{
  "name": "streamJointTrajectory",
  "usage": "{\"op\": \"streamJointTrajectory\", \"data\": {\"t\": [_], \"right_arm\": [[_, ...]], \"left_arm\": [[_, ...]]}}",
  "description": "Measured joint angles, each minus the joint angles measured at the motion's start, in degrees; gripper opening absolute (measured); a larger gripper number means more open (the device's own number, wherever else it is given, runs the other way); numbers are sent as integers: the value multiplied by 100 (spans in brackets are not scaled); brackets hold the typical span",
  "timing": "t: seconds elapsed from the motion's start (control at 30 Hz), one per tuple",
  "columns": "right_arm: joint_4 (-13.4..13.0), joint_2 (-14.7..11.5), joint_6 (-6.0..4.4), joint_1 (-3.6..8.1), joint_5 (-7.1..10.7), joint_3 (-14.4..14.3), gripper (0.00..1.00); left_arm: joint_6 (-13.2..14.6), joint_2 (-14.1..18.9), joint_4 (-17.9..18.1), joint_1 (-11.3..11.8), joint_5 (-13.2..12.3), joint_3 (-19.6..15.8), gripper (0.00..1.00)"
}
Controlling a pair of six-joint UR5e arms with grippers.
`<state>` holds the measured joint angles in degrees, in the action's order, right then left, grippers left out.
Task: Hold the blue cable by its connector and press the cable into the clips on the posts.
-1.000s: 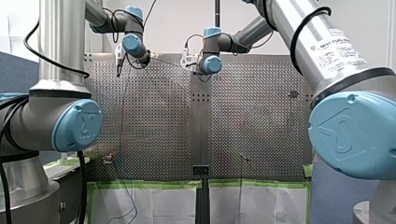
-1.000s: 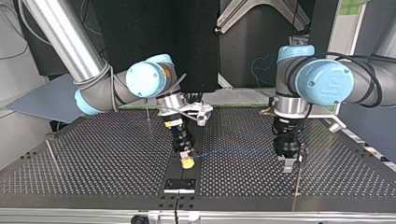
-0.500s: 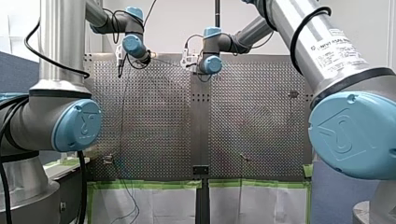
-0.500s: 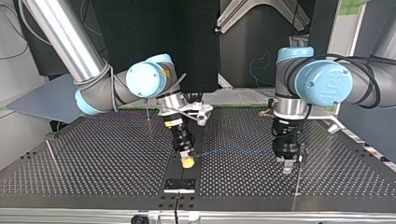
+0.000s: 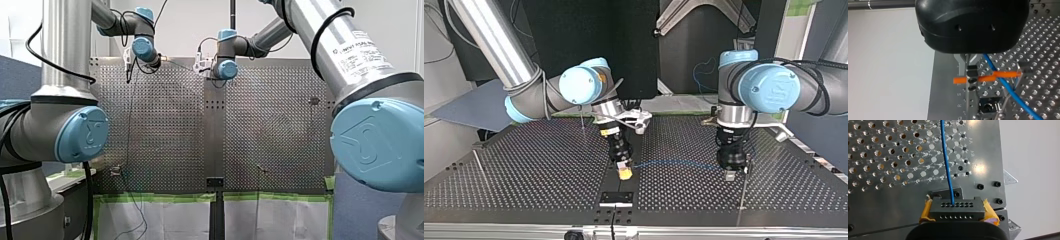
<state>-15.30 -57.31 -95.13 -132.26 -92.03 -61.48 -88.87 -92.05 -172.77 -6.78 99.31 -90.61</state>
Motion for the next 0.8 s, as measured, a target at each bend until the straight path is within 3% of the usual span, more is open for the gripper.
{"op": "streamJointTrajectory", "data": {"t": [0.6,0.67,0.7,0.77,0.8], "right_arm": [[8,2,-6,59,-14,-26,0],[5,3,-7,74,-15,-28,0],[6,4,-7,84,-25,-30,0],[3,5,-7,98,-18,-32,0],[1,5,-8,96,-17,-34,0]], "left_arm": [[-86,5,-36,-37,63,1,0],[-83,6,-56,-49,66,-1,35],[-82,8,-76,-52,80,-2,35],[-80,9,-122,-63,80,-2,53],[-79,9,-152,-74,86,-3,53]]}}
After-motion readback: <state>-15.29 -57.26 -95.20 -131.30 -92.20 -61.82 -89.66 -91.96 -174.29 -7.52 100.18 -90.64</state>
